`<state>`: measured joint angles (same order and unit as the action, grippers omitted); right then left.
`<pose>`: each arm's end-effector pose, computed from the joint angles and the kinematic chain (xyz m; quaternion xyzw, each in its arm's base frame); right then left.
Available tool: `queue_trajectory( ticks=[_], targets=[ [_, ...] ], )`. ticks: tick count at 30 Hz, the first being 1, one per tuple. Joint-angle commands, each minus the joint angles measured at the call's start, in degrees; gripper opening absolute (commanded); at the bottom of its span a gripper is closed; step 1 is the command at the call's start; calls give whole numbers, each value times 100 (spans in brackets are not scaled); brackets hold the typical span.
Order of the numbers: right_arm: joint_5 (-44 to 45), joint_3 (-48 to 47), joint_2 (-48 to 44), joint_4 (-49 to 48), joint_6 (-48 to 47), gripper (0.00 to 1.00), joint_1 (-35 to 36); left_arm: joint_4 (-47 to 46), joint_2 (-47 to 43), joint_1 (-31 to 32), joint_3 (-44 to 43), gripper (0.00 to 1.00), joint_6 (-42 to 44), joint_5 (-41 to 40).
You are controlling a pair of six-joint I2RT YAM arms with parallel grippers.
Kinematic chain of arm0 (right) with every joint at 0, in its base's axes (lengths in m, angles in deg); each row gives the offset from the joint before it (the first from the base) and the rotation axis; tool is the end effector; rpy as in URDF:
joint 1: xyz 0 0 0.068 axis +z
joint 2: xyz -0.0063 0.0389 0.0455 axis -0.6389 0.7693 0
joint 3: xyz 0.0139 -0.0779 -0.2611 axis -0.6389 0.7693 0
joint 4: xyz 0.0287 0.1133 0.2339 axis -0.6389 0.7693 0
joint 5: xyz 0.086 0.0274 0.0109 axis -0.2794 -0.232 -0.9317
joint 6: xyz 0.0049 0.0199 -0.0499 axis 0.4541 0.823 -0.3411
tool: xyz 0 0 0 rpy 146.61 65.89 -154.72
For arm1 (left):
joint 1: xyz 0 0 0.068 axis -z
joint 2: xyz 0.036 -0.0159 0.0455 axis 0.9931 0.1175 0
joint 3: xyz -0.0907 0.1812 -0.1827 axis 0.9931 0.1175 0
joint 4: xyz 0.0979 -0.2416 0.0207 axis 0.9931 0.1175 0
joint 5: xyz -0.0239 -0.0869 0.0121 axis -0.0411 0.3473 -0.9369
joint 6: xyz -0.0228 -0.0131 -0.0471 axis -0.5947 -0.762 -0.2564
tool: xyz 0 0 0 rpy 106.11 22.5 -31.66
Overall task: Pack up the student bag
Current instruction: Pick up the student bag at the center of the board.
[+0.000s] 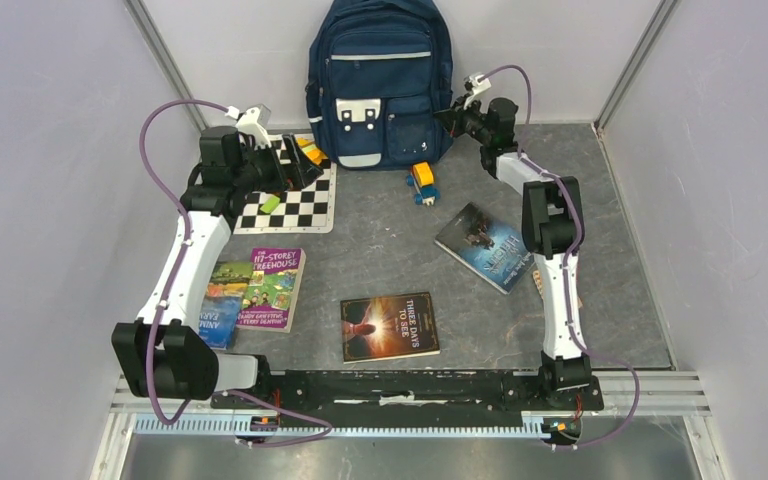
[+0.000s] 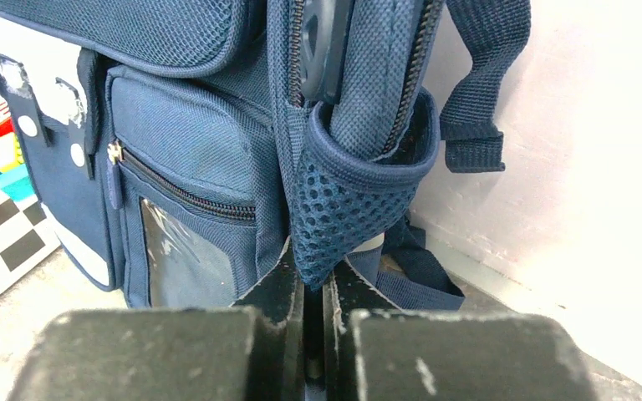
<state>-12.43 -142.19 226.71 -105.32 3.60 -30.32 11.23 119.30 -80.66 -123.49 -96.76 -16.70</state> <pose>0.5718 0.1140 0.1915 -0.1944 0.6825 0.3087 0.6333 0.2962 -0.0291 0.3592 0.0205 0.8408 -0.2718 0.4677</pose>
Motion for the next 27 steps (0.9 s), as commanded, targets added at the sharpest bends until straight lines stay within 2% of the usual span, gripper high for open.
queue_trajectory(
  ticks=[1, 8, 12, 17, 21, 27],
  targets=[
    [48, 681, -980, -569, -99, 0, 226, -144, -65, -24, -75, 100, 149, 159],
    [312, 1985, -2436, -1247, -471, 0, 519, -434, -341, -24, 135, 100, 206, 6],
    [743, 2885, -3402, -1402, -1177, 0, 895, -632, -618, -23, 298, 100, 255, -310],
    [1229, 3996, -4450, -1903, -1386, 0, 1236, -733, -912, -78, 477, 100, 335, -933],
    [1600, 4557, -5113, -2043, -1614, 0, 1527, -797, -961, -222, 522, 100, 243, -1037],
    [1765, 5111, -5898, -2025, -1390, 0, 1671, -809, -1015, -605, 565, 100, 303, -1214]
  ],
)
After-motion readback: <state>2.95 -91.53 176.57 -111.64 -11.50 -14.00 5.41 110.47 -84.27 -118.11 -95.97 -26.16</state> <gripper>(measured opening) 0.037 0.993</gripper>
